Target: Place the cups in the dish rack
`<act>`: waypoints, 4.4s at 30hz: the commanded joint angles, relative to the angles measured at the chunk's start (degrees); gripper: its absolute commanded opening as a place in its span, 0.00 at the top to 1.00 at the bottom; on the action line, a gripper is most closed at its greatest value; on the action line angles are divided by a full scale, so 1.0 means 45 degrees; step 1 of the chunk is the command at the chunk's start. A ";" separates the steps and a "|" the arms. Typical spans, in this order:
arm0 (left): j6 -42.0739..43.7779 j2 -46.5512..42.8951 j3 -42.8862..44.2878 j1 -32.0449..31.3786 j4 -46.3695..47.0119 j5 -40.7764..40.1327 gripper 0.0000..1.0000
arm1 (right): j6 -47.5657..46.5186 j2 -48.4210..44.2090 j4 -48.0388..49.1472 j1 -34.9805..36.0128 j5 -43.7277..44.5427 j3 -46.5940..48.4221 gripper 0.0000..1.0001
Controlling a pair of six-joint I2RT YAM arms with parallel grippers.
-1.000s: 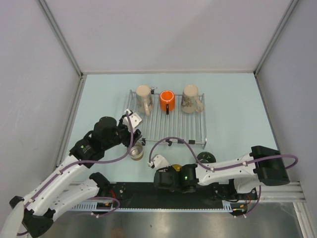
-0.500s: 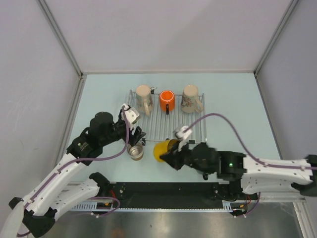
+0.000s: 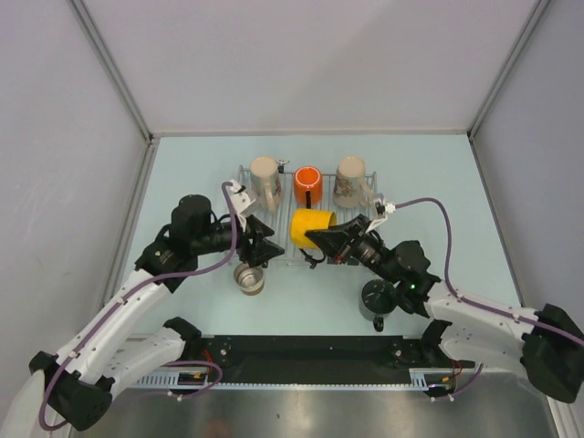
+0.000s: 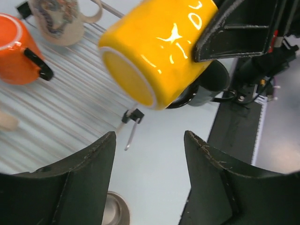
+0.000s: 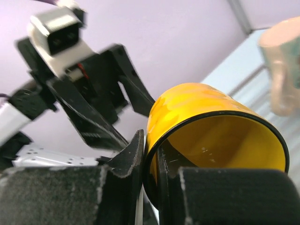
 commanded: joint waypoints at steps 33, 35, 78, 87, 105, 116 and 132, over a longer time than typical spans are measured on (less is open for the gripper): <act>-0.4655 0.0910 -0.0156 0.0899 0.6252 0.0541 0.49 | 0.8469 0.8254 1.0198 0.0408 -0.3944 0.3914 1.00; -0.4831 0.0891 -0.0174 0.0899 0.6507 0.0600 0.59 | 0.8450 0.8274 1.0217 0.0506 -0.3905 0.3757 1.00; -0.5496 -0.0242 0.0431 0.1992 0.7112 0.1420 1.00 | 0.9759 1.2710 1.0256 0.1503 -0.3983 0.3934 0.66; -0.5398 -0.0147 0.1035 0.2480 0.6567 0.1771 1.00 | 0.9563 1.1616 1.0256 0.0918 -0.4255 0.2626 0.50; -0.2607 0.1924 0.2658 0.1587 0.3949 -0.1077 1.00 | 0.6368 0.2618 0.3828 -0.0531 -0.6170 -0.0234 0.00; -0.0028 0.5966 0.3944 -0.1852 0.2719 -0.4592 1.00 | -0.0804 -0.3891 -1.0056 0.0760 -0.1509 0.4362 0.00; 0.0871 1.0811 0.6290 -0.3261 0.1995 -0.5298 1.00 | -0.2409 -0.4889 -1.0643 0.0740 0.0450 0.2937 0.00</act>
